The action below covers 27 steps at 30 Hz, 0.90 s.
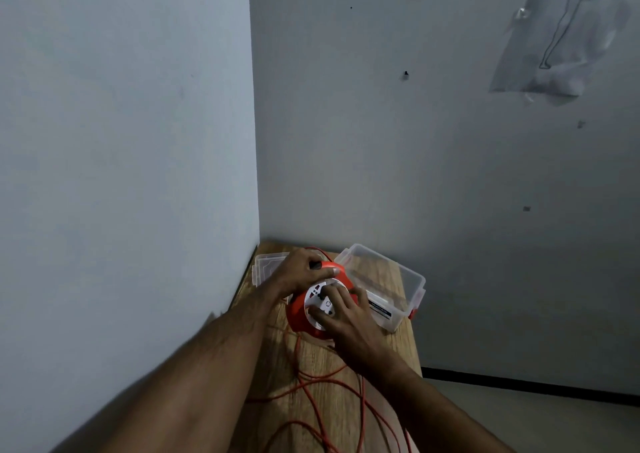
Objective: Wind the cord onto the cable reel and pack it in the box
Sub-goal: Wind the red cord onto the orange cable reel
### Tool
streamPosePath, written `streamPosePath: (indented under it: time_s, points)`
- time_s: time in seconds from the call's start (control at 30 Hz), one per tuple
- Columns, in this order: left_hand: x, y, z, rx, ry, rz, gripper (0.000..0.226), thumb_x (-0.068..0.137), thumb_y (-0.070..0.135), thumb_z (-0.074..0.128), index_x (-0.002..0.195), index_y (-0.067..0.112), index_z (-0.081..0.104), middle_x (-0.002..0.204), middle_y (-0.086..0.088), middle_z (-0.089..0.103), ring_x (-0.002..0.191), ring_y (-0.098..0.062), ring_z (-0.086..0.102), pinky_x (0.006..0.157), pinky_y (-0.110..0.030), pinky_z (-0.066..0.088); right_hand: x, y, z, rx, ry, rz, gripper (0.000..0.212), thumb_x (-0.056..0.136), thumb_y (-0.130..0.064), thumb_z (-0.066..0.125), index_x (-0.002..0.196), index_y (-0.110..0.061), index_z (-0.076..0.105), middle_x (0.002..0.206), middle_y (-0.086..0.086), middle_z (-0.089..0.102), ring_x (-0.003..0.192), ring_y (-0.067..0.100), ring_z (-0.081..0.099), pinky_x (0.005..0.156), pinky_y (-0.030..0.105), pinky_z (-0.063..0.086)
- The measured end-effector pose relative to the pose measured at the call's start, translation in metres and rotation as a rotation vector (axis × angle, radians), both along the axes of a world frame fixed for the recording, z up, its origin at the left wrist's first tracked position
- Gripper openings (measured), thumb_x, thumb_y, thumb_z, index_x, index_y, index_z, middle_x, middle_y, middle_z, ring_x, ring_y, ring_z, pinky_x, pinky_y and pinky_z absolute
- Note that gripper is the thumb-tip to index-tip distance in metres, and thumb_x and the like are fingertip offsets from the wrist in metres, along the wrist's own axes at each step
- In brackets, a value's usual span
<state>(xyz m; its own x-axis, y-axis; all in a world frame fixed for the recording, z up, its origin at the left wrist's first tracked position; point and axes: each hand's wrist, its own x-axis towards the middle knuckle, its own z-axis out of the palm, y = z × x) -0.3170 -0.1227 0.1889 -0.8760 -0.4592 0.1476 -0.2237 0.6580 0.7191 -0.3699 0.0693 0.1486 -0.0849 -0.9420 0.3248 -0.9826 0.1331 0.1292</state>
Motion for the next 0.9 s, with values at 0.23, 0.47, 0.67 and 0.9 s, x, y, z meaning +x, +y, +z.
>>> streamPosePath:
  time_s: [0.23, 0.47, 0.67, 0.9]
  points:
    - [-0.003, 0.006, -0.002, -0.017, -0.008, -0.008, 0.037, 0.087, 0.052, 0.075, 0.083, 0.015, 0.076, 0.081, -0.001, 0.072, 0.075, -0.019, 0.068, 0.073, -0.037, 0.058, -0.003, 0.000, 0.007, 0.006, 0.061, 0.015, 0.070, 0.075, -0.042, 0.086, 0.136, -0.031, 0.052, 0.154, 0.012, 0.037, 0.142, 0.032, 0.042, 0.111, 0.061, 0.037]
    - [-0.002, 0.005, 0.000, 0.015, -0.011, -0.018, 0.055, 0.076, 0.070, 0.065, 0.096, 0.020, 0.079, 0.086, 0.001, 0.076, 0.082, -0.018, 0.070, 0.080, -0.047, 0.061, 0.005, -0.008, 0.013, -0.161, -0.216, -0.144, 0.060, 0.077, -0.051, 0.071, 0.132, -0.031, 0.059, 0.140, 0.009, 0.050, 0.120, 0.026, 0.056, 0.091, 0.042, 0.049]
    - [-0.003, 0.009, 0.001, 0.010, 0.009, 0.044, 0.039, 0.085, 0.058, 0.073, 0.079, 0.020, 0.075, 0.075, 0.001, 0.072, 0.072, -0.016, 0.068, 0.078, -0.044, 0.062, 0.012, -0.015, 0.020, -0.319, -0.617, -0.359, 0.054, 0.078, -0.050, 0.072, 0.126, -0.026, 0.069, 0.107, -0.003, 0.077, 0.093, 0.011, 0.071, 0.086, 0.034, 0.060]
    - [-0.003, 0.015, 0.004, 0.007, 0.004, 0.072, 0.036, 0.085, 0.056, 0.074, 0.082, 0.020, 0.078, 0.074, 0.005, 0.072, 0.071, -0.014, 0.068, 0.075, -0.041, 0.059, 0.028, -0.027, 0.018, -0.602, -0.996, -0.688, 0.060, 0.066, -0.052, 0.088, 0.115, -0.021, 0.073, 0.110, -0.003, 0.075, 0.093, 0.011, 0.068, 0.078, 0.030, 0.058]
